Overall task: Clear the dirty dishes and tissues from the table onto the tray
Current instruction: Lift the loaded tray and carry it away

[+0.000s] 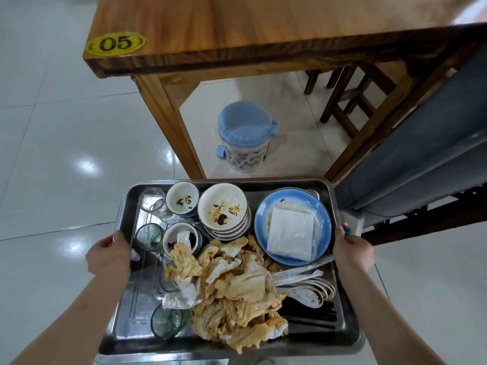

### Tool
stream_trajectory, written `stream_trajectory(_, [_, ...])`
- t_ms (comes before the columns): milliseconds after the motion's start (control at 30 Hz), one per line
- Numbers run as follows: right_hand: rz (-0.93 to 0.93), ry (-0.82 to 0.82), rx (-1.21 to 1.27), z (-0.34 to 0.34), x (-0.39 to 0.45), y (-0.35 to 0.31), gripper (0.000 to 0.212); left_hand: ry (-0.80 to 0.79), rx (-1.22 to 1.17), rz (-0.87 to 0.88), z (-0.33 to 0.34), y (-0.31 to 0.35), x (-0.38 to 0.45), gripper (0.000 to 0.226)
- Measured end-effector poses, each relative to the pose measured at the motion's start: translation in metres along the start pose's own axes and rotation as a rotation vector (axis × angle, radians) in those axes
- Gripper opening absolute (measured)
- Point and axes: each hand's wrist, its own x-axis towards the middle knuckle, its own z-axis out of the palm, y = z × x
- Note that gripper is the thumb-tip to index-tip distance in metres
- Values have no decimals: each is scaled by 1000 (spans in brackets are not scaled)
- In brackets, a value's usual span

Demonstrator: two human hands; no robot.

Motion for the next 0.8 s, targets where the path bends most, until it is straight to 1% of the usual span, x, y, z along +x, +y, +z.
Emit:
stream_trajectory(167, [-65, 16, 6, 0, -1, 1, 41, 25, 29, 32, 2, 0, 2, 38])
stream_trajectory(367, [-113, 29, 20, -1, -2, 4, 39, 55, -29, 18, 4, -2, 2, 34])
stream_trajectory(533, [-123, 19, 22, -2, 0, 3, 32, 50, -86, 6, 3, -4, 1, 32])
stream_trajectory(633, [-130, 42, 25, 0, 0, 4, 31, 59, -108, -3, 4, -3, 3, 29])
stream_trajectory(800, [-115, 46, 5, 3, 2, 4, 33, 40, -79, 11, 2, -6, 8, 29])
